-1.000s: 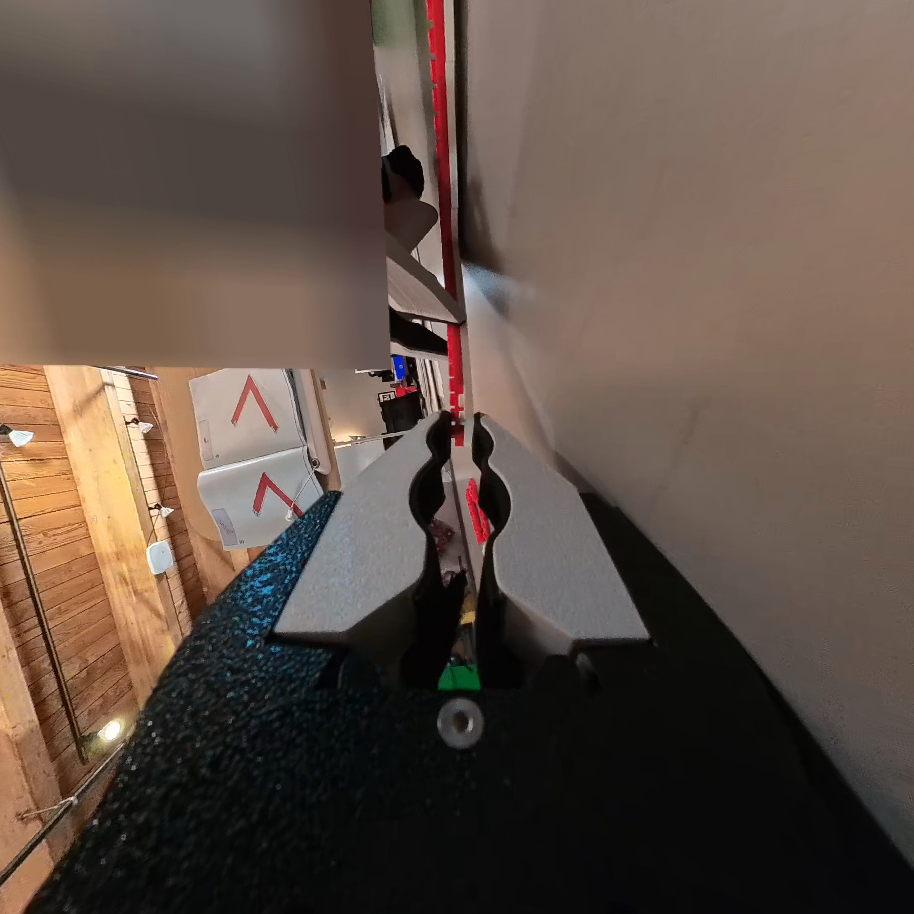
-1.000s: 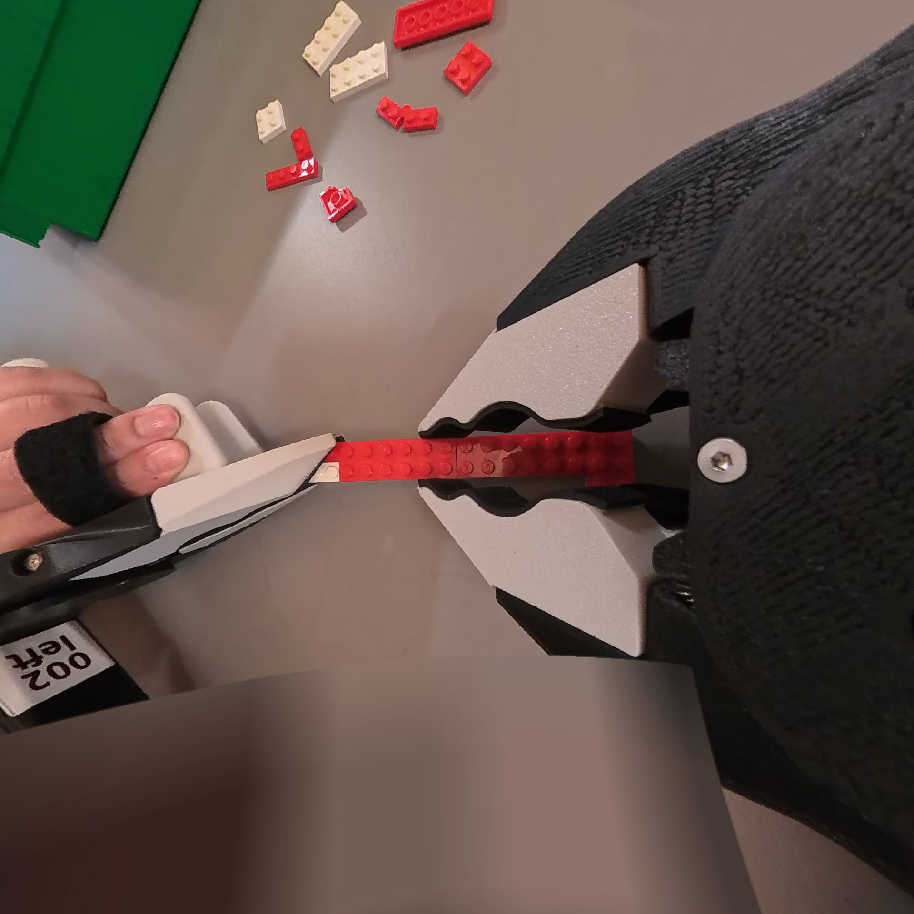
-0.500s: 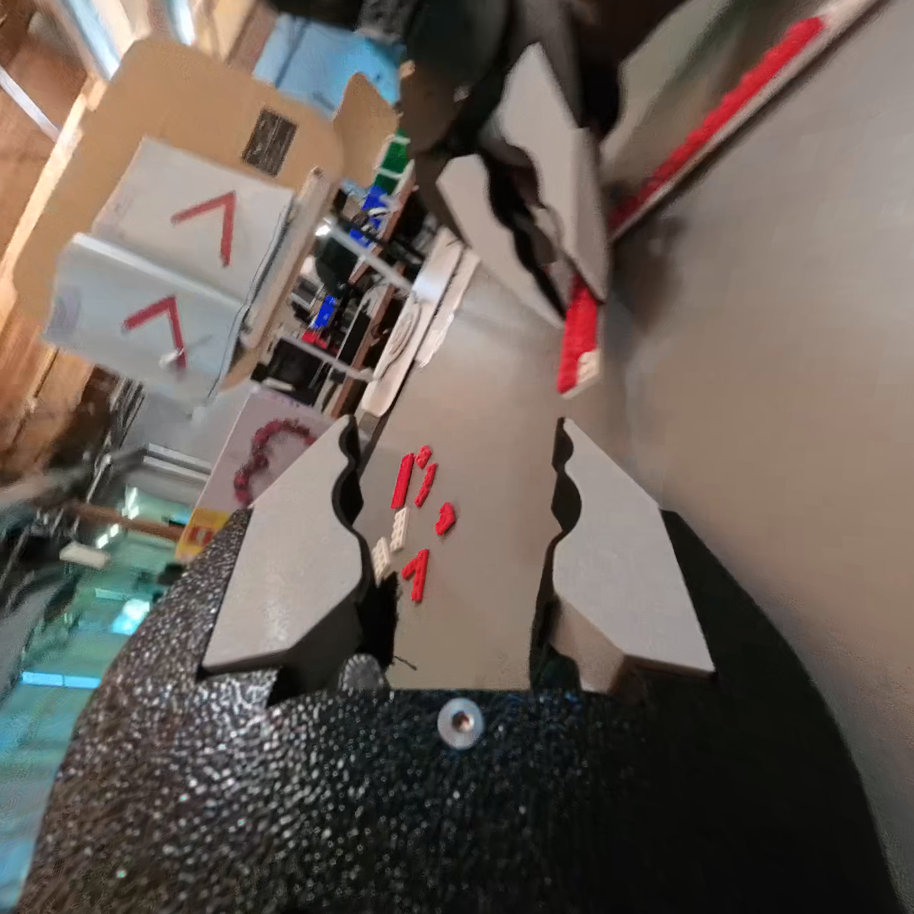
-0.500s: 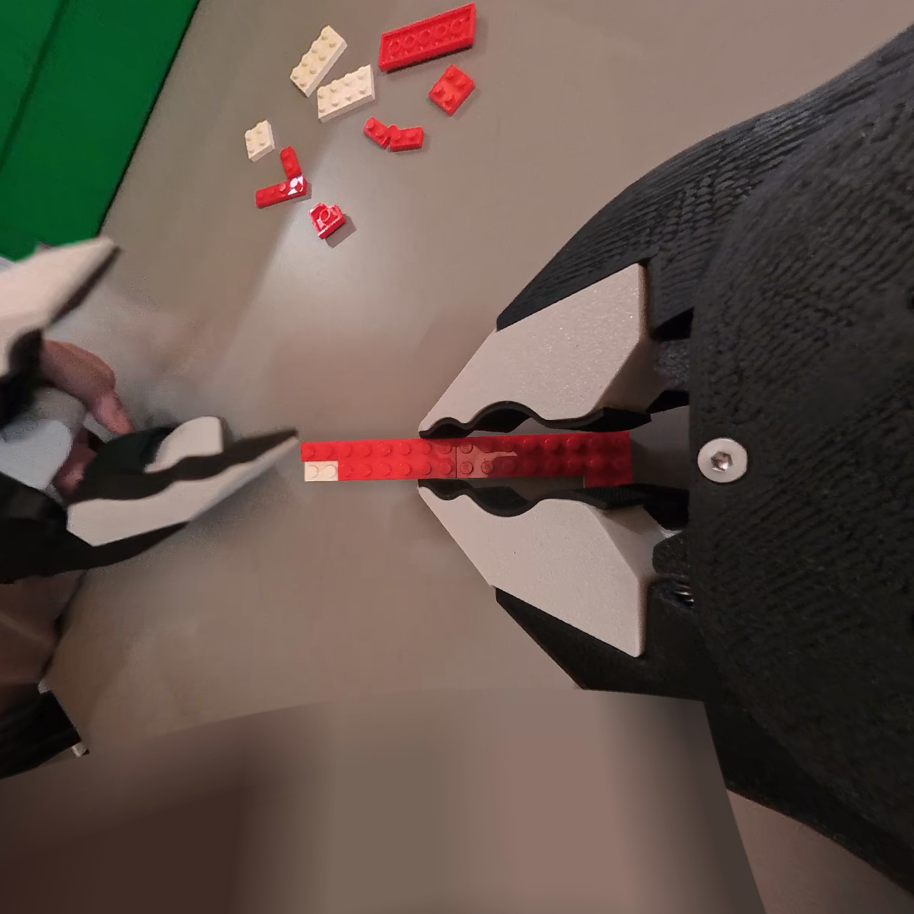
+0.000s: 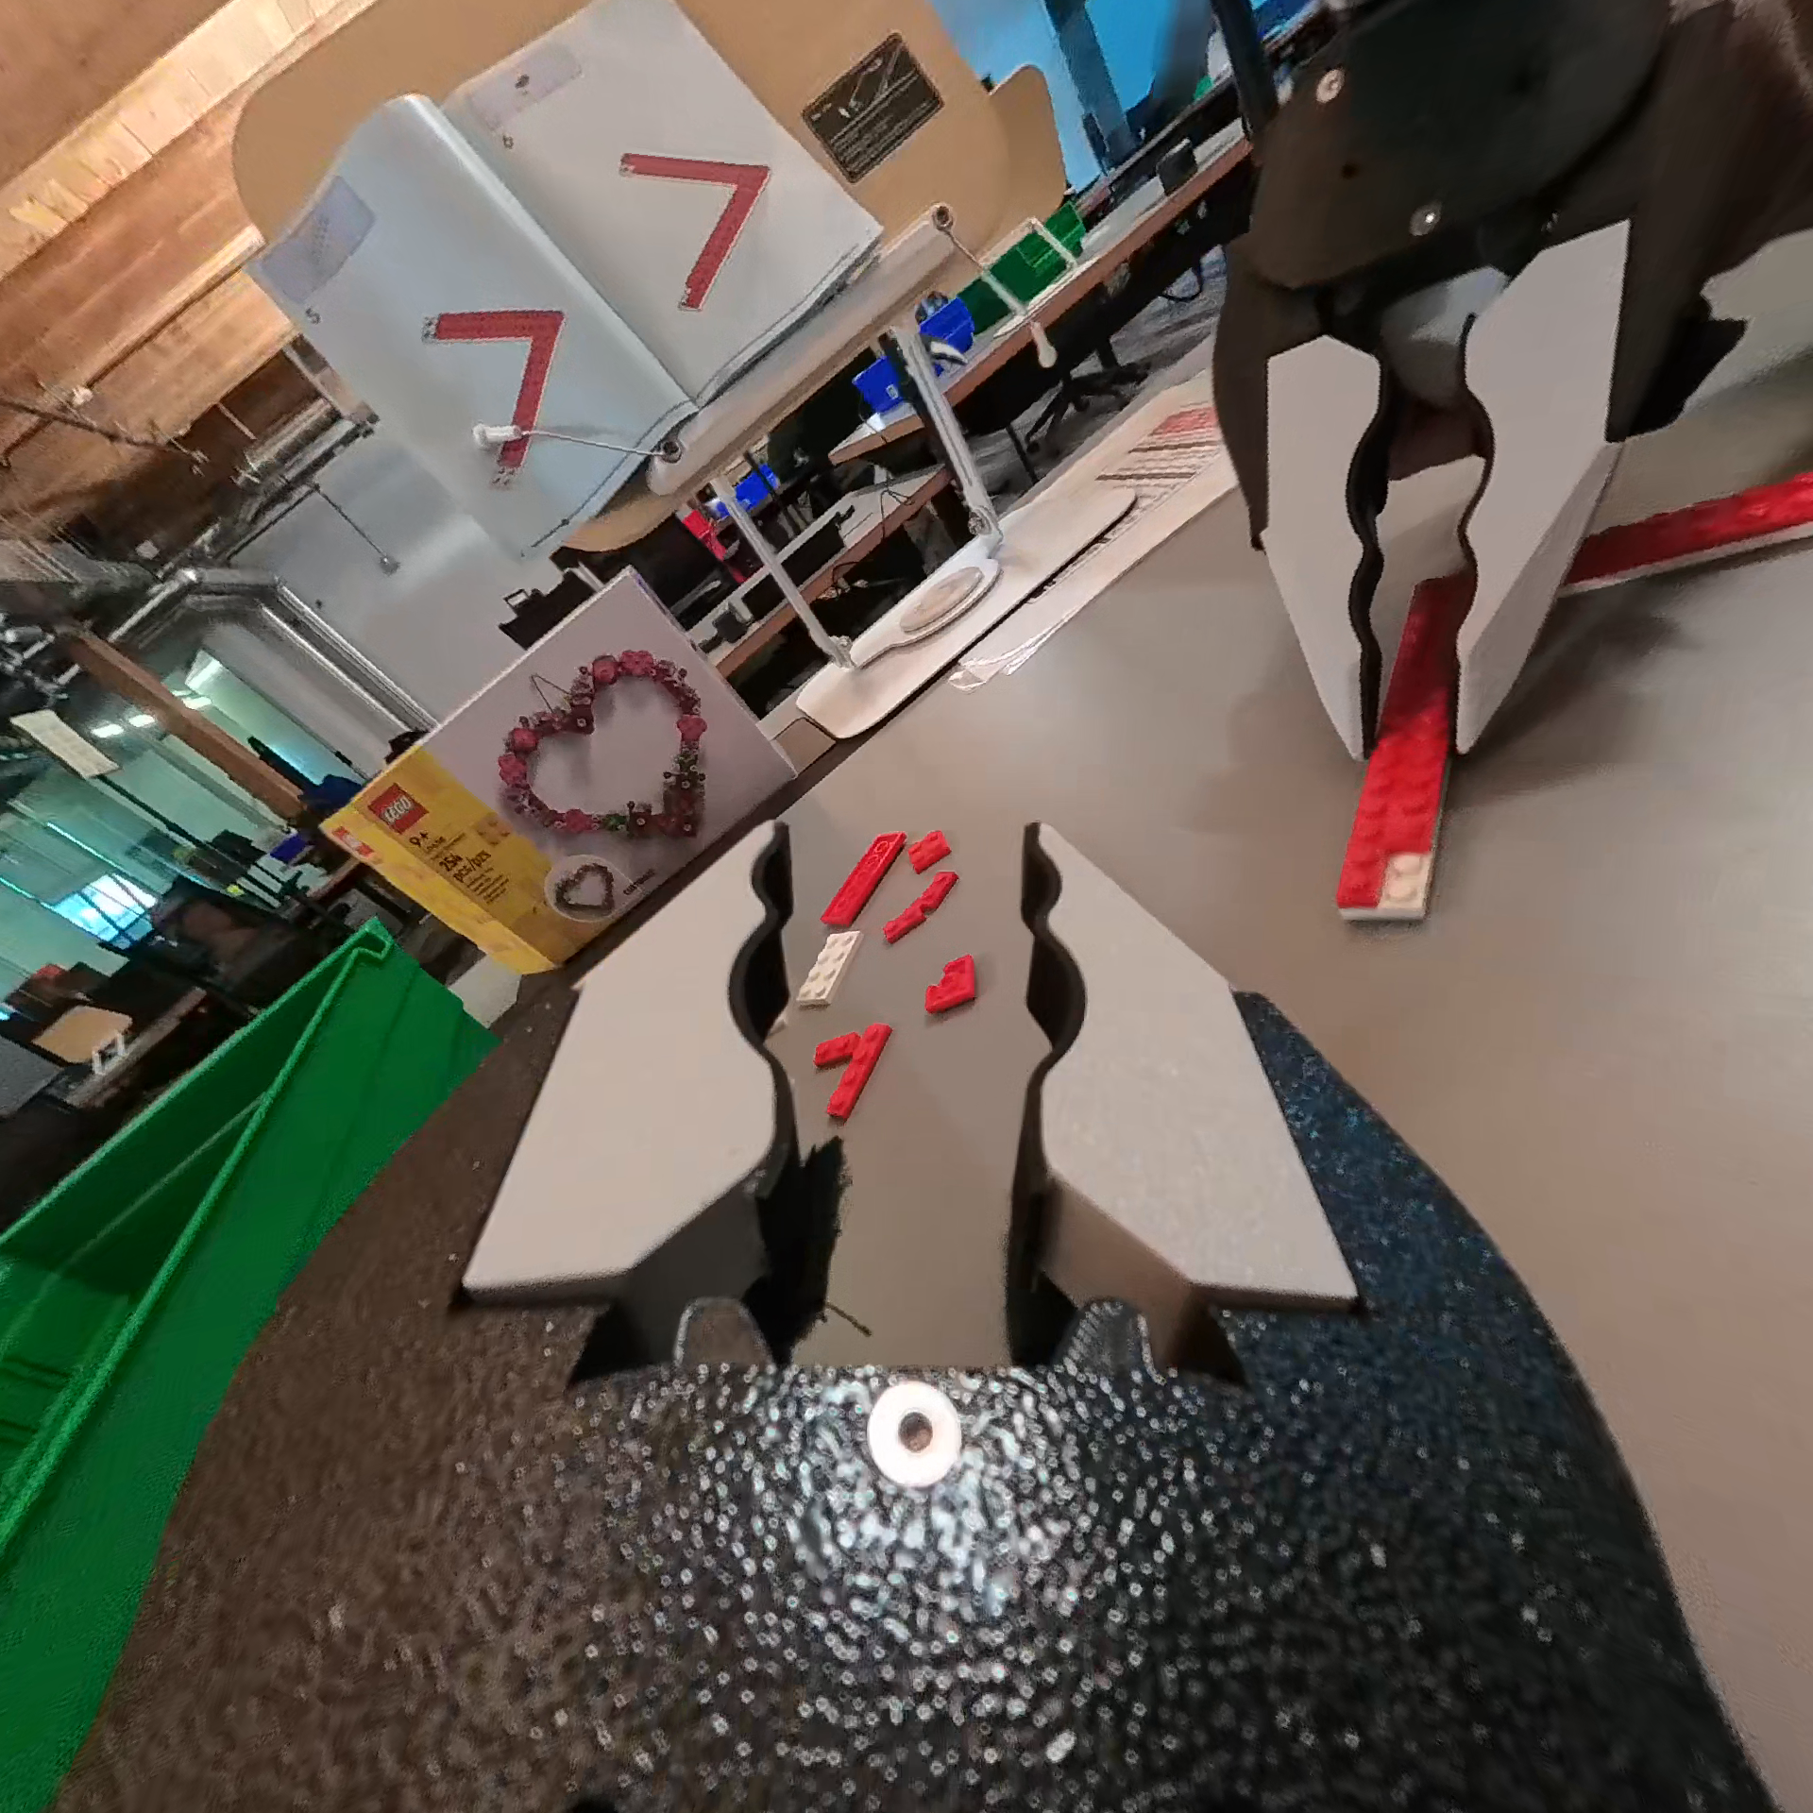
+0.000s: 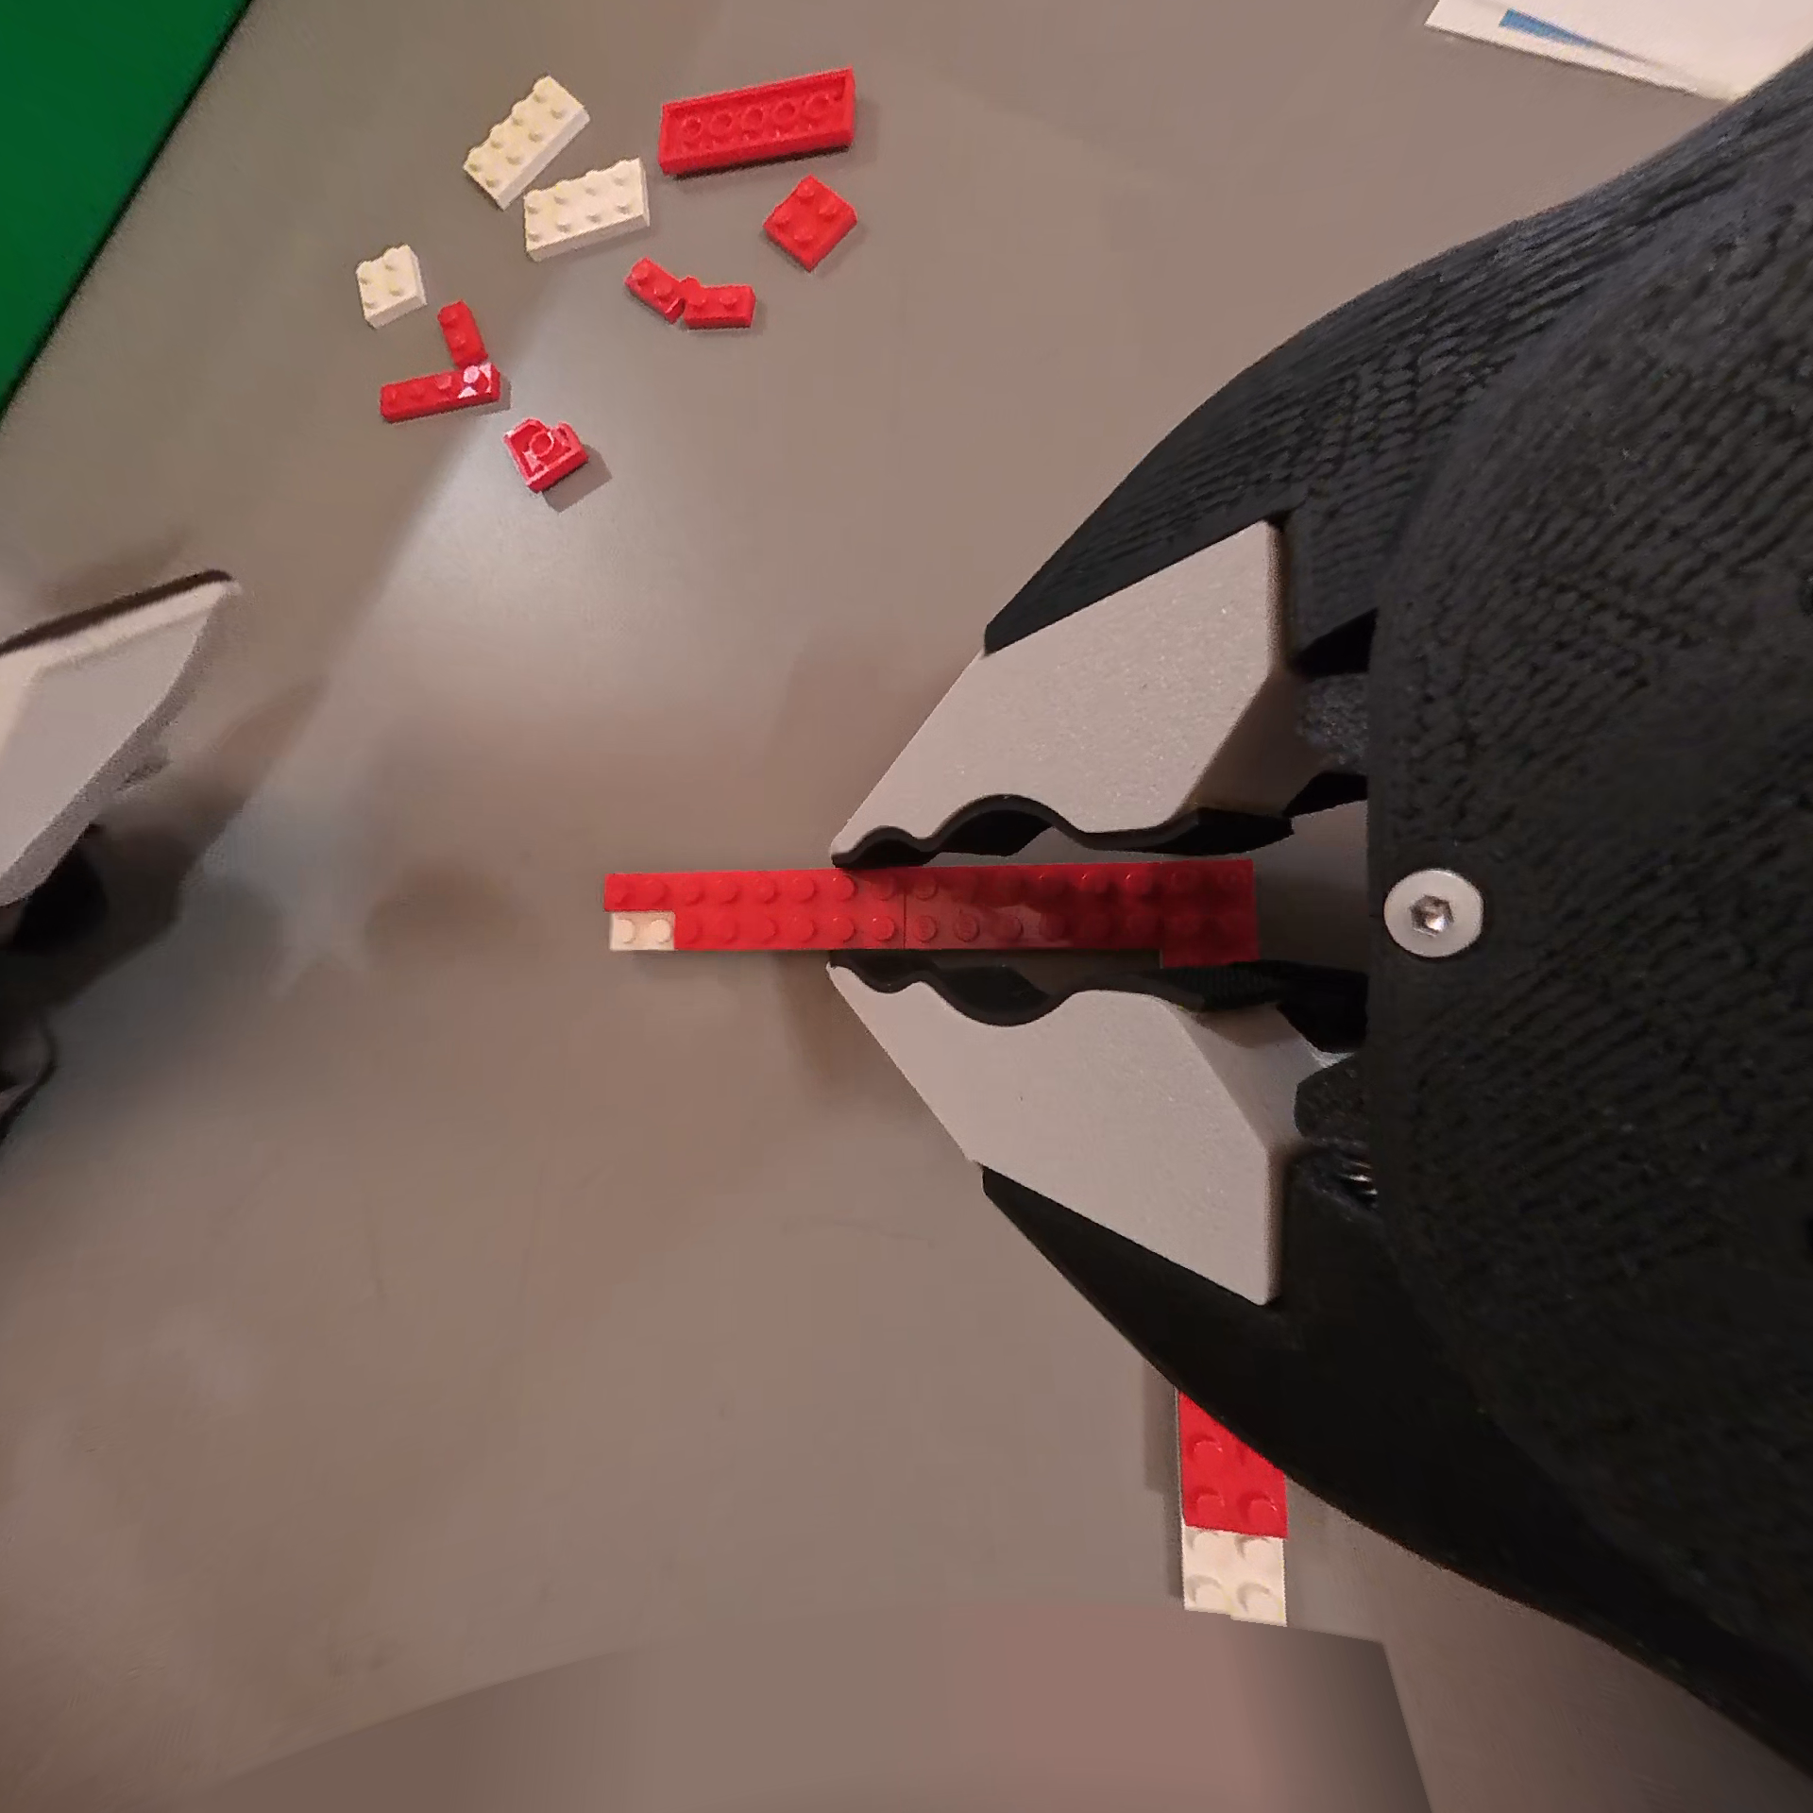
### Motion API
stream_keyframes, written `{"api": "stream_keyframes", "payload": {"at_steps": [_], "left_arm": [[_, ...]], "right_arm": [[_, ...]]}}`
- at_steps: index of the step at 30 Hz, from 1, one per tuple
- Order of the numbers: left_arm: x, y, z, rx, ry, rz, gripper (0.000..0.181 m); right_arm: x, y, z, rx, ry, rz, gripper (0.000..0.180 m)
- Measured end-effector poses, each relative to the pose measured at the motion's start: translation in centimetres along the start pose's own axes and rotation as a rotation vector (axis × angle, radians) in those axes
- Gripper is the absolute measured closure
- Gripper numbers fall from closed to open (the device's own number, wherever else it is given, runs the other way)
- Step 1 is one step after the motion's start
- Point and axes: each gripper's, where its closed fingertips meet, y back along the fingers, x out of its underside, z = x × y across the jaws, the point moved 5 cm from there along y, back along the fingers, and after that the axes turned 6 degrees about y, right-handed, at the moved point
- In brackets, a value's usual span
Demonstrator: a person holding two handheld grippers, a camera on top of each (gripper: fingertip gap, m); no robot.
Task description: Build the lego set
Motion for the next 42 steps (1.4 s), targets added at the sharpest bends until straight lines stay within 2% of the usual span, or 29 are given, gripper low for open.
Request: {"api": "stream_keyframes", "payload": {"at_steps": [4, 8, 10, 13, 16, 18, 22, 29, 32, 37, 39, 42], "left_arm": [[0.1, 0.0, 0.4, -0.008, 0.033, 0.001, 0.135], [0.1, 0.0, 0.5, -0.016, 0.045, -0.008, 0.135], [0.1, -0.1, 0.6, -0.020, 0.060, -0.013, 0.136], [0.0, 0.0, 1.0, -0.027, 0.091, -0.024, 0.136], [-0.1, 0.3, 1.6, -0.048, 0.134, -0.053, 0.139], [-0.3, 0.5, 2.2, -0.076, 0.177, -0.083, 0.143], [-0.5, 1.0, 3.2, -0.112, 0.244, -0.130, 0.152], [-0.4, 0.9, 3.3, -0.103, 0.271, -0.126, 0.162], [-0.2, 0.7, 3.4, -0.116, 0.258, -0.109, 0.168], [-0.3, 0.7, 3.1, -0.095, 0.251, -0.107, 0.174], [-0.4, 0.8, 3.2, -0.110, 0.237, -0.113, 0.180], [-0.4, 0.7, 2.6, -0.109, 0.181, -0.096, 0.181]], "right_arm": [[0.0, 0.0, -0.2, 0.019, -0.002, 0.004, 0.157], [-0.2, 0.1, -0.4, 0.021, -0.035, -0.042, 0.125], [-0.6, 0.8, -1.1, 0.057, -0.062, -0.126, 0.119], [-1.3, 3.1, -3.1, 0.209, -0.091, -0.344, 0.121], [-0.9, 6.3, -5.6, 0.503, -0.119, -0.595, 0.142], [-0.1, 8.3, -6.6, 0.688, -0.137, -0.692, 0.153], [1.3, 11.4, -7.4, 0.866, -0.229, -0.836, 0.166], [3.8, 13.1, -7.5, 1.180, -0.185, -0.711, 0.178], [5.2, 15.2, -7.1, 1.502, -0.164, -0.525, 0.180], [5.9, 16.1, -5.9, 1.592, -0.249, -0.495, 0.180], [5.4, 15.8, -5.2, 1.599, -0.234, -0.481, 0.180], [4.4, 15.1, -4.2, 1.592, -0.174, -0.425, 0.180]]}}
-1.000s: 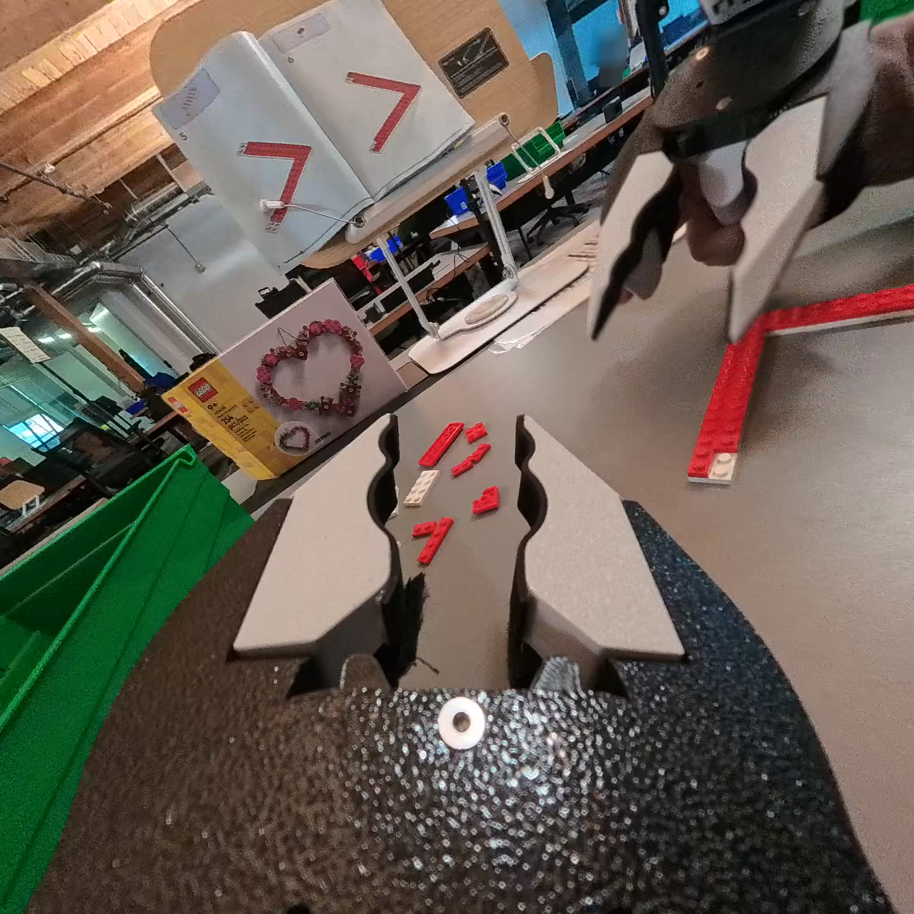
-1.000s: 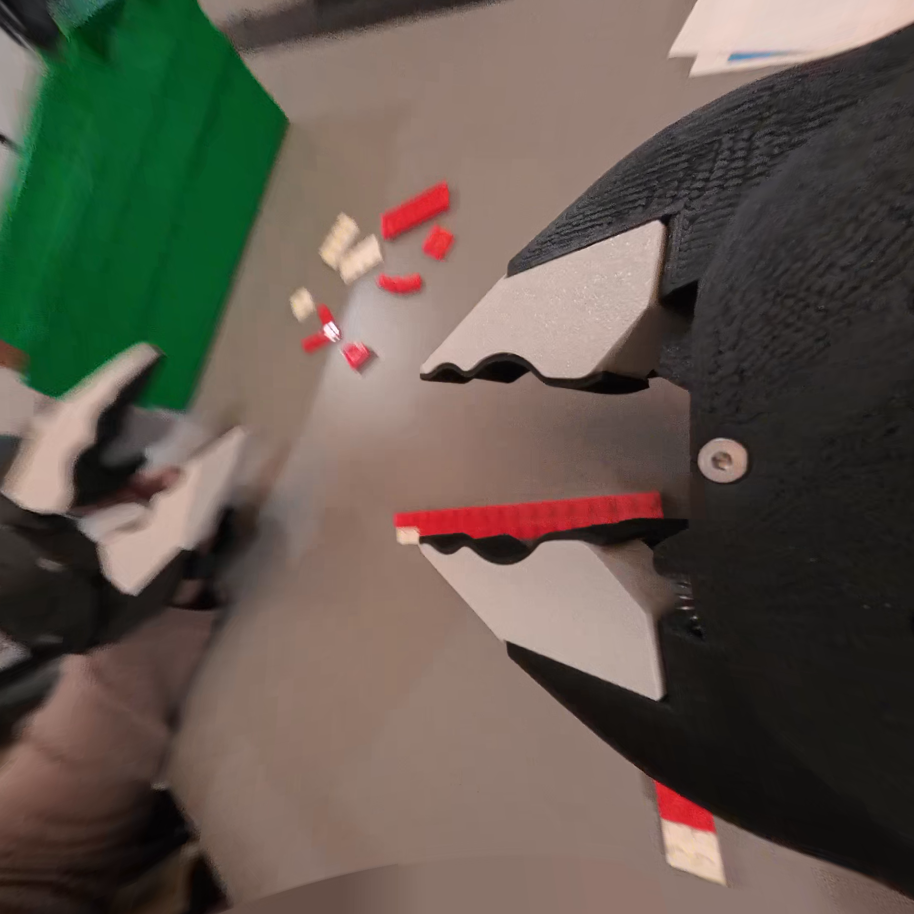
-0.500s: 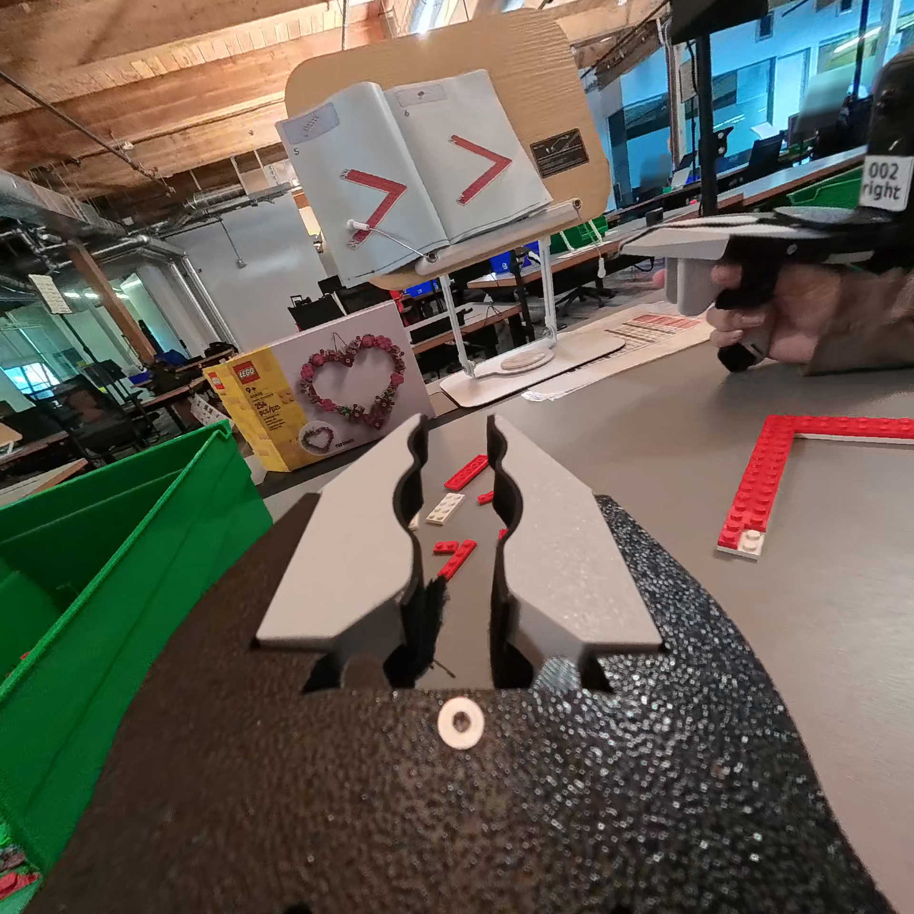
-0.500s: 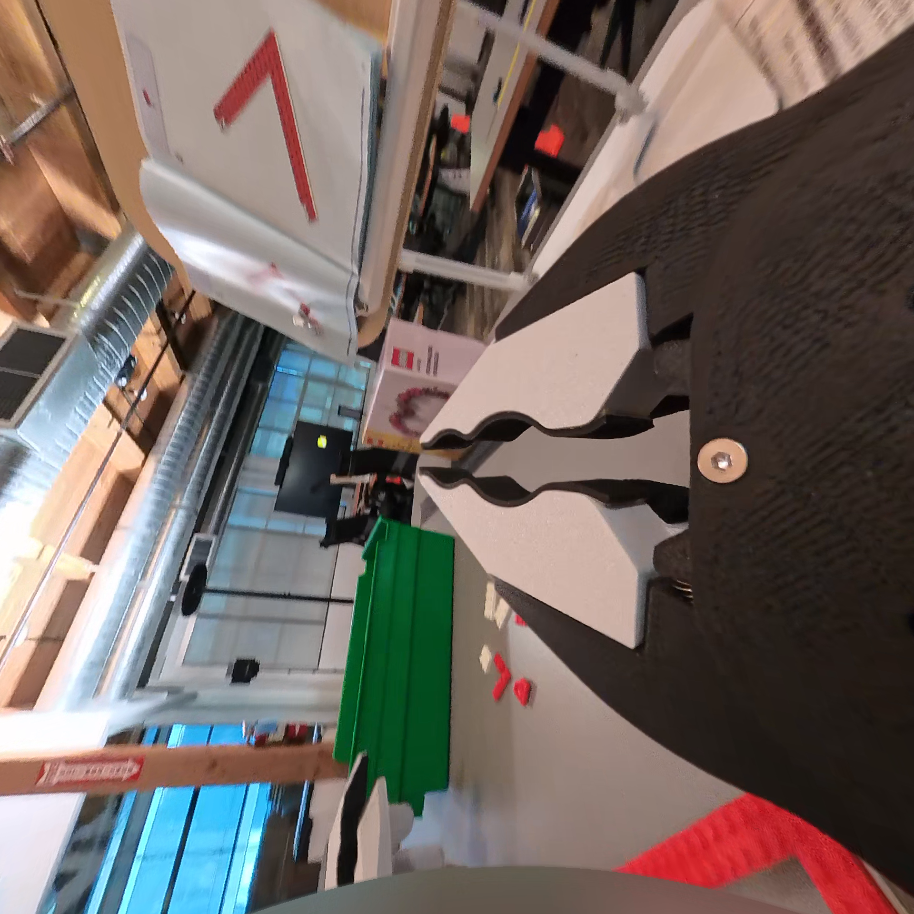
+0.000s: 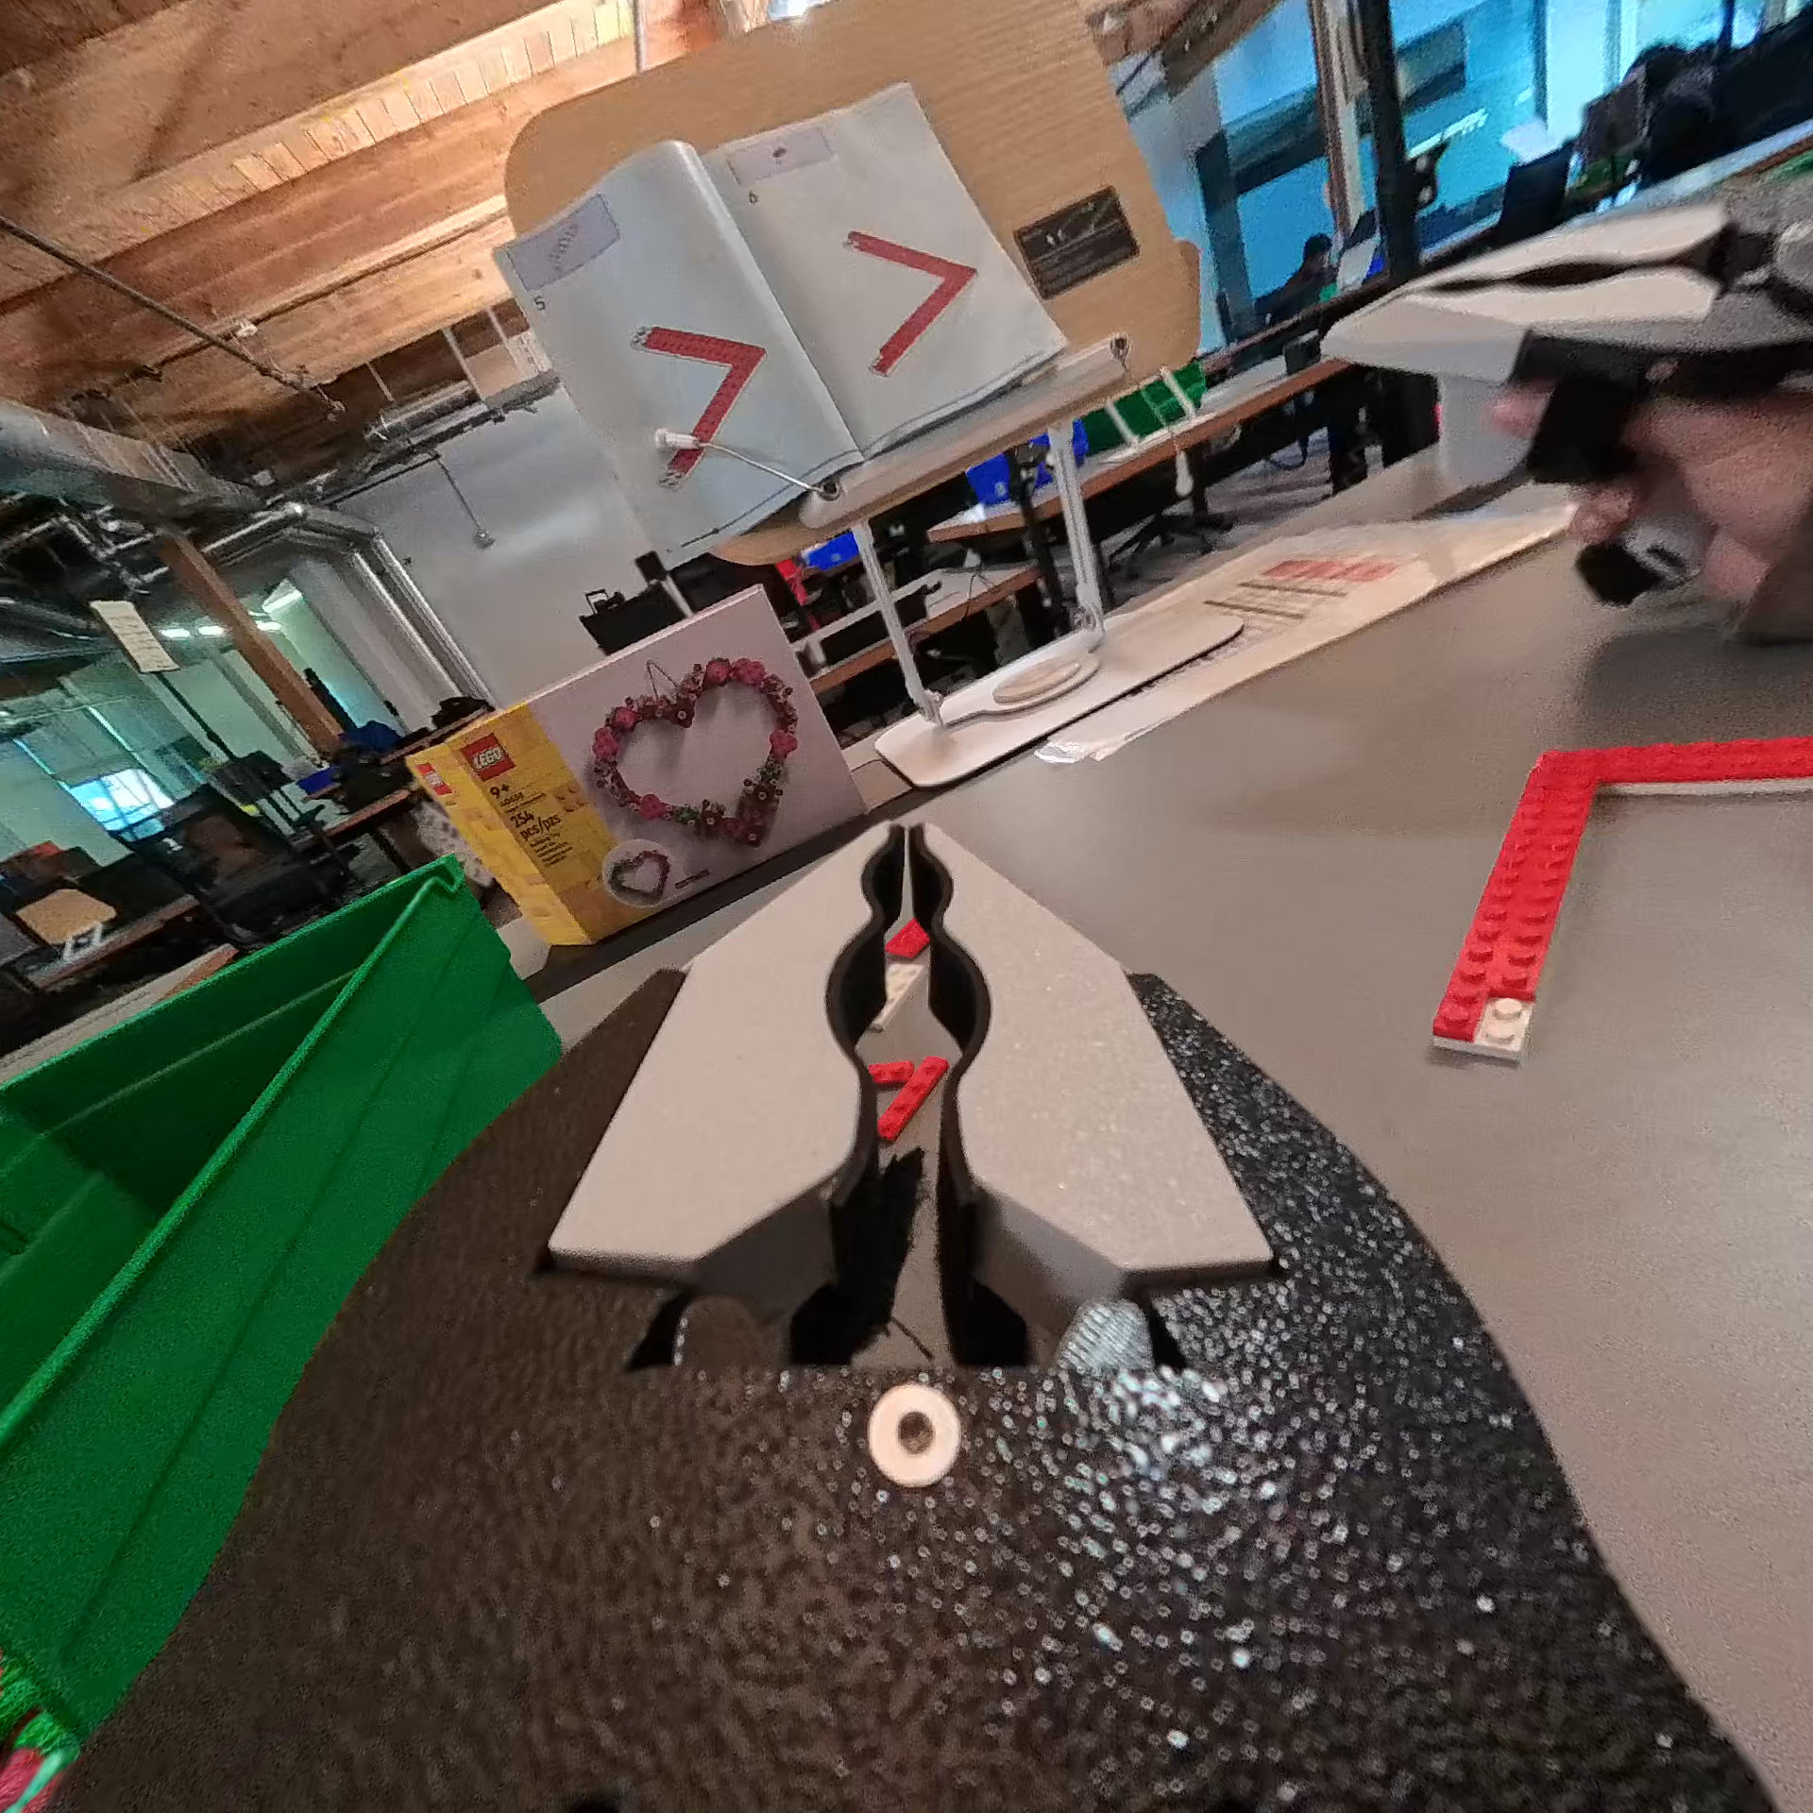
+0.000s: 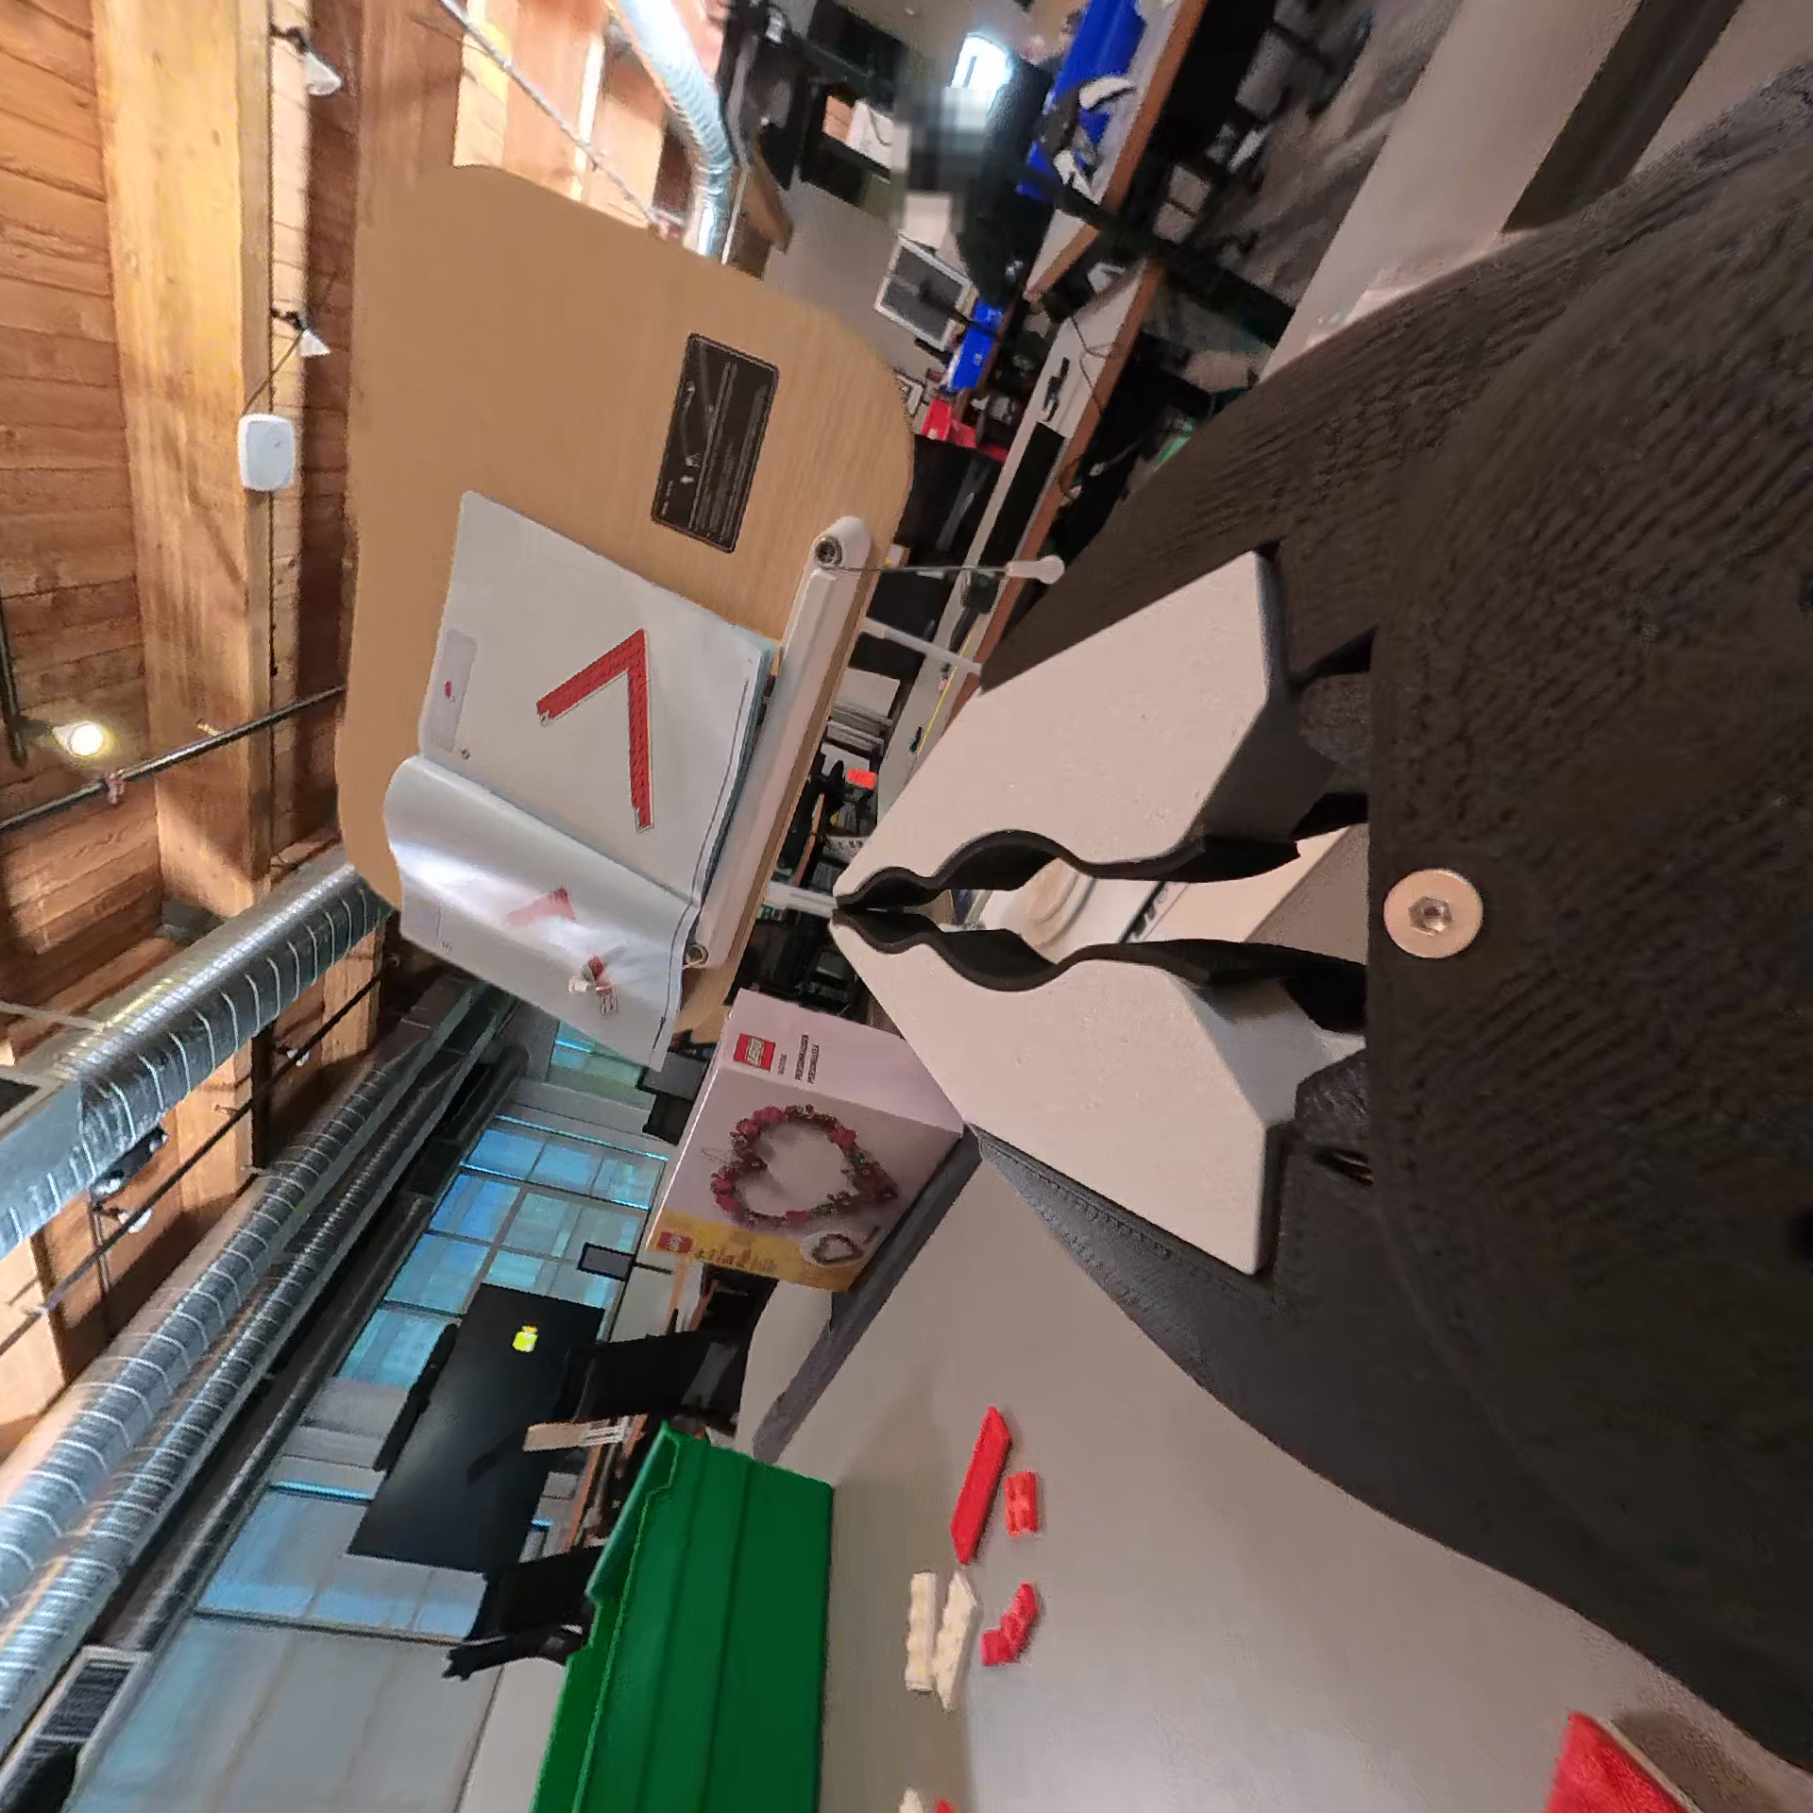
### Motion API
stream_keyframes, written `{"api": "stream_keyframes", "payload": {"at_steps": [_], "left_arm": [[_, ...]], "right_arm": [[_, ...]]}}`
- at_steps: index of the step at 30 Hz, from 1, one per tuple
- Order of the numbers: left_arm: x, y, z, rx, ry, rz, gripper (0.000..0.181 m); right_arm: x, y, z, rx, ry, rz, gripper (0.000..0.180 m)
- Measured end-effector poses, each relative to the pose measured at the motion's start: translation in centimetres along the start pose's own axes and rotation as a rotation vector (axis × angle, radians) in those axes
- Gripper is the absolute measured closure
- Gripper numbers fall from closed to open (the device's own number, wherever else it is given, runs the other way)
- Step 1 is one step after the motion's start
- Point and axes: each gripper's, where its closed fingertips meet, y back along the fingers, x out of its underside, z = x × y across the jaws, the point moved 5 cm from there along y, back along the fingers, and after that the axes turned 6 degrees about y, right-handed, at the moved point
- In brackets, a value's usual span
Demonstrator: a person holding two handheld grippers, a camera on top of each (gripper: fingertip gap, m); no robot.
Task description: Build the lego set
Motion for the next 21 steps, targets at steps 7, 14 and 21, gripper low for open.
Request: {"api": "stream_keyframes", "payload": {"at_steps": [7, 14, 21], "left_arm": [[0.6, -1.0, 0.9, 0.011, -0.029, 0.203, 0.180], [2.0, -5.3, 4.2, 0.147, 0.300, 0.729, 0.151], [4.2, -8.0, 3.9, 0.228, 0.574, 1.334, 0.140]], "right_arm": [[-1.2, 2.1, 1.1, 0.009, 0.042, 0.020, 0.180], [-2.0, 3.8, 1.6, 0.018, 0.045, 0.033, 0.180], [-2.2, 4.4, 1.7, 0.023, 0.031, 0.040, 0.180]]}}
